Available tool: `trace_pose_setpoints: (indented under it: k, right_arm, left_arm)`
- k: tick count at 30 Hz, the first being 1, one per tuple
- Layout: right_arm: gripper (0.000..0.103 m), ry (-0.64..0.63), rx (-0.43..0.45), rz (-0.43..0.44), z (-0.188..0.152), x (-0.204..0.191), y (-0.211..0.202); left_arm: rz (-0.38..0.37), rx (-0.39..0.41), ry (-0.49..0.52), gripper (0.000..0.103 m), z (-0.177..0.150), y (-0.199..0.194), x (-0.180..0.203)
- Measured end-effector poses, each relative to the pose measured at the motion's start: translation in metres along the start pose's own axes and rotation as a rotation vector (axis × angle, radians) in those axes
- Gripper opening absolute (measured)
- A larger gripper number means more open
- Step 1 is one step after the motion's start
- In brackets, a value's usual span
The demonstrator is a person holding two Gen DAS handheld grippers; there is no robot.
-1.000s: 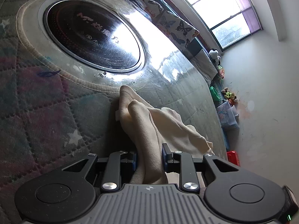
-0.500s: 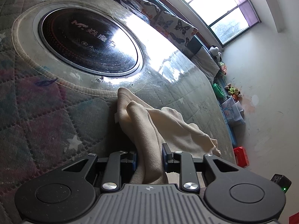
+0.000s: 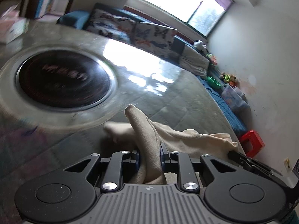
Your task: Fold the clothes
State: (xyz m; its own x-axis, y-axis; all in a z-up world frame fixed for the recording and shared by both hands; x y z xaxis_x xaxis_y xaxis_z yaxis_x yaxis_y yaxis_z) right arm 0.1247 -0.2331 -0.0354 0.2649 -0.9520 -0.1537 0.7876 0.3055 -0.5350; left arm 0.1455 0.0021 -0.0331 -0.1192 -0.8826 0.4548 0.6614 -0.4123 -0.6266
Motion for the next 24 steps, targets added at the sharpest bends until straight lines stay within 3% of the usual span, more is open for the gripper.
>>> trace_pose_setpoints:
  k: [6,24]
  right_arm:
    - [0.009,-0.01,0.041,-0.073,0.016,0.02,-0.018]
    - [0.009,-0.028,0.108,-0.272,0.053,0.09,-0.045]
  left_arm:
    - [-0.028,-0.002,0.089,0.021,0.008,0.02,0.04]
    - [-0.083,-0.047,0.228,0.021,0.017,0.085,0.13]
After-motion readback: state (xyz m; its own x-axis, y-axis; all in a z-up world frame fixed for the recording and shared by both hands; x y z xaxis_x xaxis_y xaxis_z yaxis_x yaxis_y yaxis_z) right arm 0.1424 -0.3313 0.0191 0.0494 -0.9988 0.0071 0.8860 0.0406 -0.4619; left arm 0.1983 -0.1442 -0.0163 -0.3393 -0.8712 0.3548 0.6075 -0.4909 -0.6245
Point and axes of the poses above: each gripper's, at about its wrist camera, not at the fingertips, and y roughly the way its jaws point, x to its right, z to its top, the point moved 9 cm from there along y, roughly the way its jaws point, and after that the axes turned 3 degrees about -x, right-handed, at the moved point
